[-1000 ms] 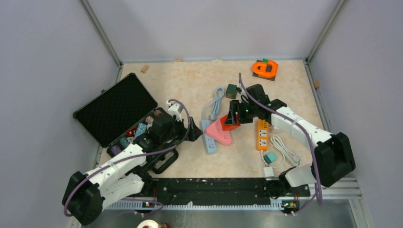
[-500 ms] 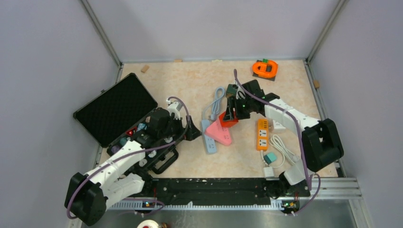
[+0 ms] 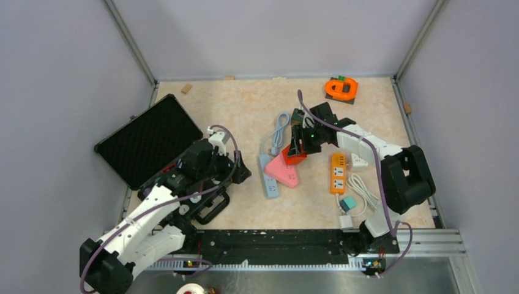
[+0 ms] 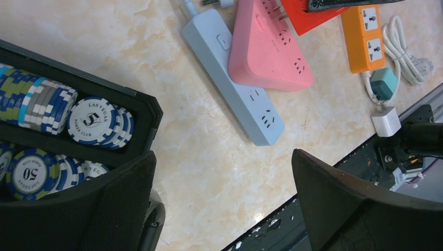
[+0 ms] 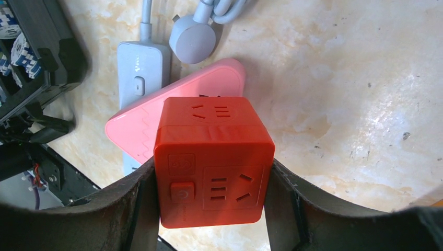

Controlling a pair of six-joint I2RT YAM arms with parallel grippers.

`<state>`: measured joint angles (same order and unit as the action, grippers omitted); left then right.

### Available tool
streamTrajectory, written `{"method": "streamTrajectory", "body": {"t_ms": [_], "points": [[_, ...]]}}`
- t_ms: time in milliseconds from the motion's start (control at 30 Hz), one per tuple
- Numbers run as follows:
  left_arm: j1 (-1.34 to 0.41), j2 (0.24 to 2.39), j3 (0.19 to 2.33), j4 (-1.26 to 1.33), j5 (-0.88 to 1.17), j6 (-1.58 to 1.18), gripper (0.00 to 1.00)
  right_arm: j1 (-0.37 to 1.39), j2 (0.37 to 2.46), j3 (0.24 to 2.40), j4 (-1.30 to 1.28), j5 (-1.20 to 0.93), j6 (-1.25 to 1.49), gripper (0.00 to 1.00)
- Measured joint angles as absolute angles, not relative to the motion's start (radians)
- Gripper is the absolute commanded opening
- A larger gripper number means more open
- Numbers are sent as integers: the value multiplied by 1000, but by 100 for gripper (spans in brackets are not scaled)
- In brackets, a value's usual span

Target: Insert the plug

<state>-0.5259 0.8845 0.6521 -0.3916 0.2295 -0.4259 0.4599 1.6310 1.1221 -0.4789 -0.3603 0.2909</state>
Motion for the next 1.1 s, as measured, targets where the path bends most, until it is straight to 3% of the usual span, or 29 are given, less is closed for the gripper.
{"method": "streamTrajectory", "body": {"t_ms": [1100], "points": [[-526, 828, 647, -456, 175, -406, 99, 437, 1704, 1154, -421, -387, 283, 0]]}}
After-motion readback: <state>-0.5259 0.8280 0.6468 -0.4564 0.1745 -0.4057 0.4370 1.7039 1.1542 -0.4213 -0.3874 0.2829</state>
